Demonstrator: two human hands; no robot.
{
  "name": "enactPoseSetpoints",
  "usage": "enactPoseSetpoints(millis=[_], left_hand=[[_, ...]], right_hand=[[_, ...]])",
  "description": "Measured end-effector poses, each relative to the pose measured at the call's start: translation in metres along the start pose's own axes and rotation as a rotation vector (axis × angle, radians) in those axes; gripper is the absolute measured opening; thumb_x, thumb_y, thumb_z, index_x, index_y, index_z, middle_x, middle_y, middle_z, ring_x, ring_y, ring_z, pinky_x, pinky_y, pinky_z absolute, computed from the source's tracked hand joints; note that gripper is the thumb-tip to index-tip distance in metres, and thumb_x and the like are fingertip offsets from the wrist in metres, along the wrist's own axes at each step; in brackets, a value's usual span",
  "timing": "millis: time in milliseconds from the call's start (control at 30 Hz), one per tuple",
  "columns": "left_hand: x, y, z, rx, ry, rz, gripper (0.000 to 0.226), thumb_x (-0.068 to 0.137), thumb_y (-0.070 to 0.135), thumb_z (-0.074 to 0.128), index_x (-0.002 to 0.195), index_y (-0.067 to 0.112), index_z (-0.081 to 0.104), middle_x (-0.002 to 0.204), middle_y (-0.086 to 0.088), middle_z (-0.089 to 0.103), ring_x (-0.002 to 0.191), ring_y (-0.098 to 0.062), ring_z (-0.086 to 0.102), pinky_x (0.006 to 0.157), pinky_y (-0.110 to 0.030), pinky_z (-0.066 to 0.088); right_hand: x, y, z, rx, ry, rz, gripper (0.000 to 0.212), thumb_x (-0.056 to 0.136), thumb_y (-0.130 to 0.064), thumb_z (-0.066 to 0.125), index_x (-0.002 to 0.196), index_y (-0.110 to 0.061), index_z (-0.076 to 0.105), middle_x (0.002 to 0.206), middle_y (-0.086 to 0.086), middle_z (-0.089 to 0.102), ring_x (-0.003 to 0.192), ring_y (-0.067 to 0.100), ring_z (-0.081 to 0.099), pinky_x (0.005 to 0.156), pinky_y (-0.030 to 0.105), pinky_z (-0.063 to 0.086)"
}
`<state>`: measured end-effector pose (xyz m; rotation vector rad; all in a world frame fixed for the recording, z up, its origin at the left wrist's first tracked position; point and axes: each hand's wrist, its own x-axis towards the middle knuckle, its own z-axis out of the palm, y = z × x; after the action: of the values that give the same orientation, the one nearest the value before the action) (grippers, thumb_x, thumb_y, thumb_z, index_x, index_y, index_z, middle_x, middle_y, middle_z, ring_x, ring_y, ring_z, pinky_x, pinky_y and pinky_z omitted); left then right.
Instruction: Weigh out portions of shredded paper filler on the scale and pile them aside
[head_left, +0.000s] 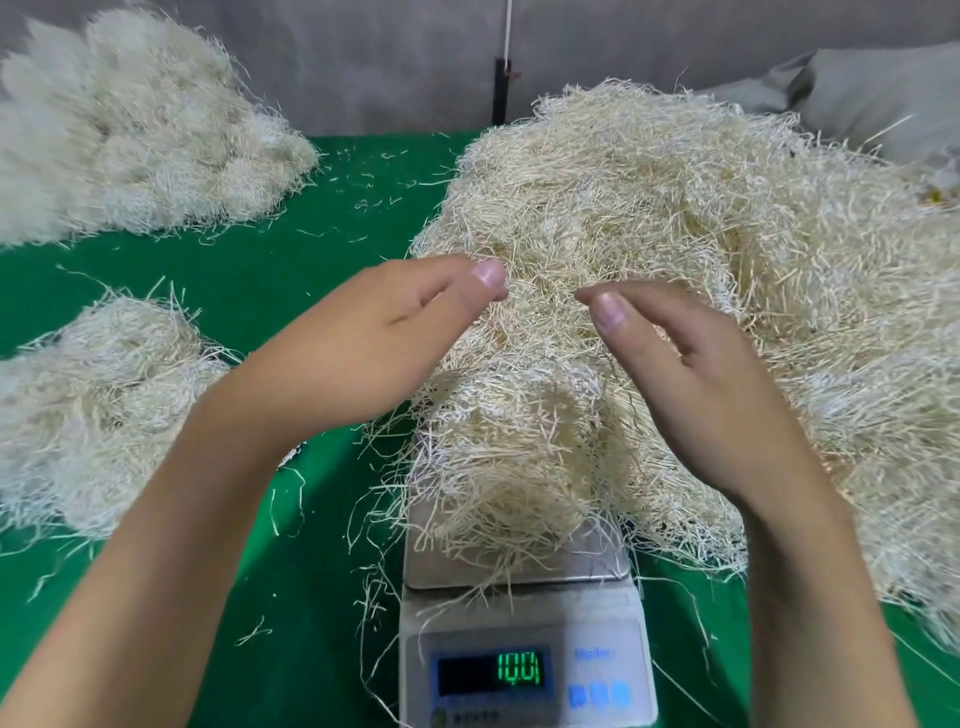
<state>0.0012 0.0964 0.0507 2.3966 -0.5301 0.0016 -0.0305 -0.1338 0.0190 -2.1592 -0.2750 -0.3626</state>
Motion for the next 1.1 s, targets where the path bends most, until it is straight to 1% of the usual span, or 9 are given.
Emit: enactPoseSetpoints(millis=[100,200,300,467,533,633,833,1000,1100], left_hand=[[-0.003,0.0,0.0,0.017,0.0,0.018,0.068,0.091,0.075,0.022,0.115,0.024,0.061,0.119,-0.005,0.065,0.101,-0.01,0.062,0.083,-0.028,0.043],[-0.01,0.001,-0.001,-0.008,0.017,0.032,0.058,0.086,0.081,0.024,0.118,0.046,0.057,0.118,0.023,0.064,0.103,0.007,0.058,0.085,-0.026,0.045],[-0.026,-0.002,0.011,0.11,-0.171,0.014,0.063,0.071,0.096,0.026,0.13,0.076,0.021,0.134,0.053,0.026,0.122,0.023,0.032,0.106,-0.036,0.034],[-0.036,-0.037,0.074,0.28,-0.464,-0.096,0.106,0.074,0.082,0.048,0.142,0.052,-0.028,0.151,0.03,-0.03,0.144,-0.001,-0.022,0.112,-0.036,-0.014],[-0.032,-0.051,0.093,0.205,-0.429,-0.145,0.119,0.069,0.073,0.062,0.145,0.047,-0.026,0.148,0.033,-0.027,0.141,0.002,-0.022,0.113,-0.031,-0.014],[-0.028,-0.064,0.108,0.069,-0.3,-0.094,0.118,0.062,0.077,0.065,0.148,0.051,-0.011,0.145,0.044,-0.005,0.14,0.01,-0.001,0.119,-0.032,0.003],[-0.014,-0.076,0.103,-0.418,0.09,-0.035,0.084,0.066,0.035,0.083,0.126,0.072,0.038,0.127,0.028,0.056,0.117,-0.003,0.058,0.093,-0.026,0.053],[0.01,-0.063,0.086,-1.121,0.236,0.107,0.094,0.063,0.012,0.09,0.139,0.028,0.038,0.108,0.001,0.07,0.094,-0.015,0.07,0.074,-0.023,0.057],[0.021,-0.057,0.06,-1.361,0.25,-0.017,0.047,0.079,0.015,0.076,0.112,-0.001,0.047,0.078,-0.007,0.065,0.066,-0.015,0.066,0.053,-0.02,0.046]], right_hand=[[-0.004,-0.002,-0.002,-0.01,-0.007,-0.022,0.057,0.085,-0.074,0.036,0.123,-0.041,0.061,0.124,-0.029,0.057,0.115,-0.016,0.048,0.09,0.015,0.035],[-0.009,-0.004,-0.004,-0.095,-0.077,-0.039,0.063,0.077,-0.082,0.041,0.129,-0.049,0.055,0.134,-0.035,0.047,0.122,-0.023,0.037,0.093,0.012,0.028],[-0.016,-0.002,0.001,-0.257,-0.338,-0.052,0.082,0.063,-0.091,0.052,0.137,-0.068,0.028,0.149,-0.047,0.009,0.138,-0.018,0.015,0.113,0.038,0.013],[-0.019,0.035,0.044,-0.424,-0.741,0.067,0.125,0.057,-0.07,0.079,0.135,-0.071,-0.019,0.156,-0.031,-0.016,0.147,0.003,-0.011,0.123,0.045,0.004],[-0.015,0.049,0.061,-0.436,-0.709,0.072,0.124,0.061,-0.055,0.085,0.147,-0.059,-0.005,0.162,-0.017,0.009,0.149,0.01,0.01,0.12,0.045,0.024],[-0.009,0.064,0.072,-0.401,-0.566,-0.06,0.077,0.073,-0.041,0.075,0.136,-0.055,0.034,0.132,-0.023,0.051,0.122,0.004,0.046,0.095,0.035,0.049],[0.005,0.052,0.076,0.171,-0.218,-0.014,0.062,0.074,-0.006,0.082,0.113,-0.05,0.062,0.111,-0.022,0.065,0.101,-0.001,0.064,0.076,0.011,0.048],[0.034,0.008,0.1,0.641,-0.326,-0.073,0.051,0.079,-0.001,0.064,0.124,-0.013,0.041,0.098,-0.019,0.068,0.089,-0.003,0.065,0.075,0.013,0.051],[0.047,-0.024,0.115,0.654,-0.44,-0.181,0.029,0.084,-0.003,0.053,0.109,-0.012,0.042,0.087,0.005,0.059,0.08,0.014,0.061,0.072,0.033,0.054]])
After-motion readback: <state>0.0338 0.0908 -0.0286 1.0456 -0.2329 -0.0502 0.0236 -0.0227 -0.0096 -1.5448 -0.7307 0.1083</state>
